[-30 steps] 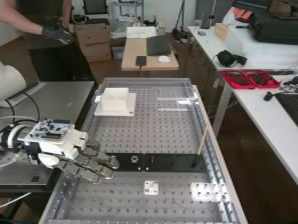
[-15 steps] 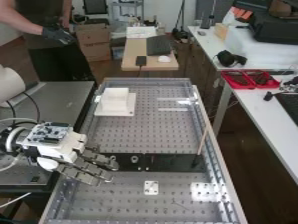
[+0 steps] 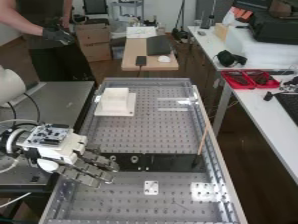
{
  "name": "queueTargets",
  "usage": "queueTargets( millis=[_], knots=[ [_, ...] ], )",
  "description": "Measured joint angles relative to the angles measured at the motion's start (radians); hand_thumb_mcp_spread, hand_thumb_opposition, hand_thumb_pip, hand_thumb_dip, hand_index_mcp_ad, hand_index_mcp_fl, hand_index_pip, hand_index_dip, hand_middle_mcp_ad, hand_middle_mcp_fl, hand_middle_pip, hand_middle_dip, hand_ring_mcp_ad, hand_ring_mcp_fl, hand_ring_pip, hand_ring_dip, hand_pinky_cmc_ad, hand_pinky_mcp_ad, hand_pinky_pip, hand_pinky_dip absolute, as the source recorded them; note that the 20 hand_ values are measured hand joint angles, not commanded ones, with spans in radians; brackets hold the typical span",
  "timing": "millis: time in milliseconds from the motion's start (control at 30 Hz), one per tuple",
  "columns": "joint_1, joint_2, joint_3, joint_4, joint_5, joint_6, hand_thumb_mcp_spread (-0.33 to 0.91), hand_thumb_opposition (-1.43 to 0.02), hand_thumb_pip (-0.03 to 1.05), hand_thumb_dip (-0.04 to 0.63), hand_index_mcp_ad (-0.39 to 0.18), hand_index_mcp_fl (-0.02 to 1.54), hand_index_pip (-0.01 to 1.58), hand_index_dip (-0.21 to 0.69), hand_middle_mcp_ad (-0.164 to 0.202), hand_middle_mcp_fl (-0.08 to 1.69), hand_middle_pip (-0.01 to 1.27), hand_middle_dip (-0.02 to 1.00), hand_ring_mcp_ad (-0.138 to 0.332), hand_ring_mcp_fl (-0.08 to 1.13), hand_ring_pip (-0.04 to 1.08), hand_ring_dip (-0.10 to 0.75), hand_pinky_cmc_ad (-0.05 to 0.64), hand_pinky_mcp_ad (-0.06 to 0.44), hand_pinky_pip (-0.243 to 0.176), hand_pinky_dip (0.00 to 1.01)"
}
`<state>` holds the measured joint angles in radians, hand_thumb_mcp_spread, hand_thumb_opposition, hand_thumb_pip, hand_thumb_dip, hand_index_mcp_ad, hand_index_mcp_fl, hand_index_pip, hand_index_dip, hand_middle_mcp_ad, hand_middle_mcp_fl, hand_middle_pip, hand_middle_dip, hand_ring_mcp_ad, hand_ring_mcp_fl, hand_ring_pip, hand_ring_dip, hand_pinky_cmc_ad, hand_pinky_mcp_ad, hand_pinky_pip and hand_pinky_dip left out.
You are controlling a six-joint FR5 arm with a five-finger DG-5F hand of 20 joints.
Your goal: Grab the smaller nut and place it in the white container
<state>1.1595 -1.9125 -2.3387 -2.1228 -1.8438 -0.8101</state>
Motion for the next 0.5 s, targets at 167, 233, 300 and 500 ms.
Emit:
queueTargets(
  millis=[167, 233, 300, 500],
  knots=[
    [0.003, -0.004, -0.006, 0.021, 0.003, 0.001, 0.48, -0.82, 0.61, 0.206, -0.11, 0.22, 1.46, 0.106, 0.019, 0.24, 0.12, 0.19, 0.176, 0.05, 0.09, 0.052, 0.279, 0.147, -0.012, 0.2],
    [0.005, -0.005, -0.007, 0.024, 0.004, -0.002, 0.48, -0.82, 0.61, 0.206, -0.11, 0.22, 1.47, 0.106, 0.016, 0.24, 0.12, 0.19, 0.176, 0.05, 0.09, 0.052, 0.279, 0.15, -0.012, 0.2],
    [0.007, -0.006, -0.008, 0.026, 0.005, -0.003, 0.48, -0.82, 0.61, 0.206, -0.11, 0.22, 1.48, 0.106, 0.014, 0.24, 0.12, 0.19, 0.173, 0.05, 0.09, 0.052, 0.278, 0.147, -0.012, 0.2],
    [0.009, -0.008, -0.008, 0.021, 0.0, -0.01, 0.48, -0.8, 0.63, 0.215, -0.112, 0.26, 1.51, 0.115, 0.017, 0.24, 0.12, 0.19, 0.171, 0.06, 0.1, 0.052, 0.29, 0.147, -0.012, 0.19]
  ],
)
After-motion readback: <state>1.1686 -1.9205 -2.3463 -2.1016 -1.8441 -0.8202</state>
